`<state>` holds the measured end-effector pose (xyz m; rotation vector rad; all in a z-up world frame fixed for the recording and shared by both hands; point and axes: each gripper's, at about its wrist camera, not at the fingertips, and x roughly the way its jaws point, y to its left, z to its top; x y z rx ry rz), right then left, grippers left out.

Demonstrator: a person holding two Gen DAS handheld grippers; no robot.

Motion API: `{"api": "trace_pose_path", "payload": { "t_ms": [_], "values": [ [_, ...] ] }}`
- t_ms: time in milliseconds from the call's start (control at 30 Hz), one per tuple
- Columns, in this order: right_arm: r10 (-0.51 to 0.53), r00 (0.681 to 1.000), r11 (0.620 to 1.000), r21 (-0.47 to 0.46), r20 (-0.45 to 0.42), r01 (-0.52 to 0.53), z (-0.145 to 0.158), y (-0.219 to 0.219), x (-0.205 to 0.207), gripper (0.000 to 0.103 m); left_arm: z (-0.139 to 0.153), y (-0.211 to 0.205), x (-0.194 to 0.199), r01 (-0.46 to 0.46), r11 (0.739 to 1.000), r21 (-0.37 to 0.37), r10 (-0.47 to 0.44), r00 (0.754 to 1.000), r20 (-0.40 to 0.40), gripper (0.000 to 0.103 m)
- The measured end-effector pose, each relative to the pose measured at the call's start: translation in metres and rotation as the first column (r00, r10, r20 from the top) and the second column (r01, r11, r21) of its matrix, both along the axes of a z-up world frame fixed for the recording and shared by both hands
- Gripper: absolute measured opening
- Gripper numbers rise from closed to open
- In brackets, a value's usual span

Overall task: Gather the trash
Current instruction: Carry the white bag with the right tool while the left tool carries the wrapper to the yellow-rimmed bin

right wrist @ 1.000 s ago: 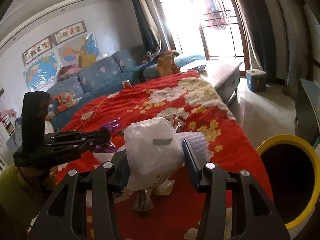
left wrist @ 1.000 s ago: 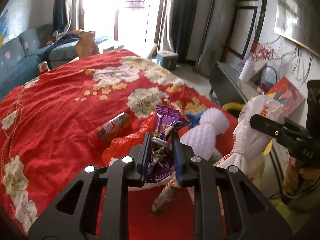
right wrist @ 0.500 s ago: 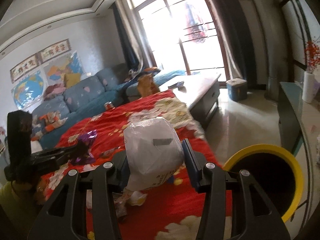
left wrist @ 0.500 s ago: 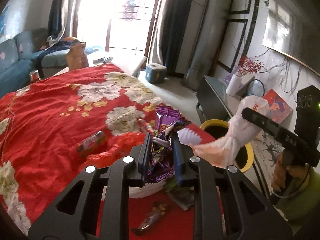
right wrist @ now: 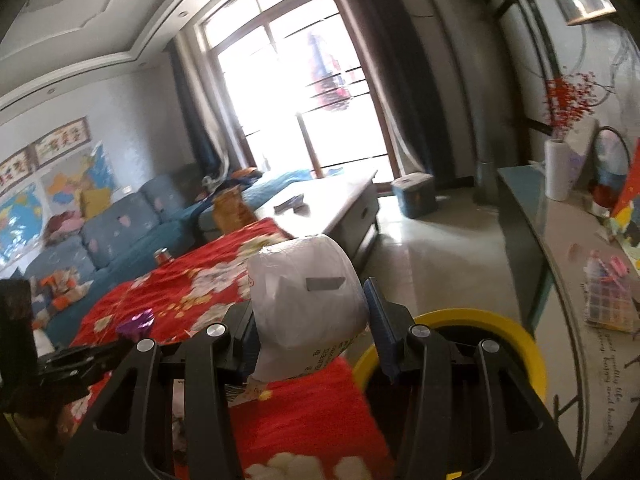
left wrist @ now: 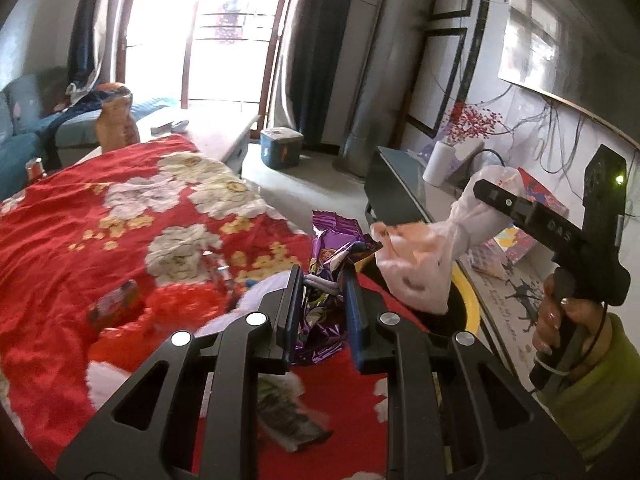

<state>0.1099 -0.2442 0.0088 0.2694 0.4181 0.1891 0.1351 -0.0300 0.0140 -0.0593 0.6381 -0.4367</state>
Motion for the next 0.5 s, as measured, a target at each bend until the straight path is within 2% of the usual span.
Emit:
{"api": "trace_pose_path", "payload": {
  "t_ms": [500],
  "values": [
    [-0.192, 0.981, 0.981, -0.021, -0.025, 0.192, -0.03, -0.073, 0.001, 0.045, -0.012, -0.058, 0.01, 0.073, 0.997, 0.012, -0.073, 0.997, -0.004, 0.014]
  ]
}}
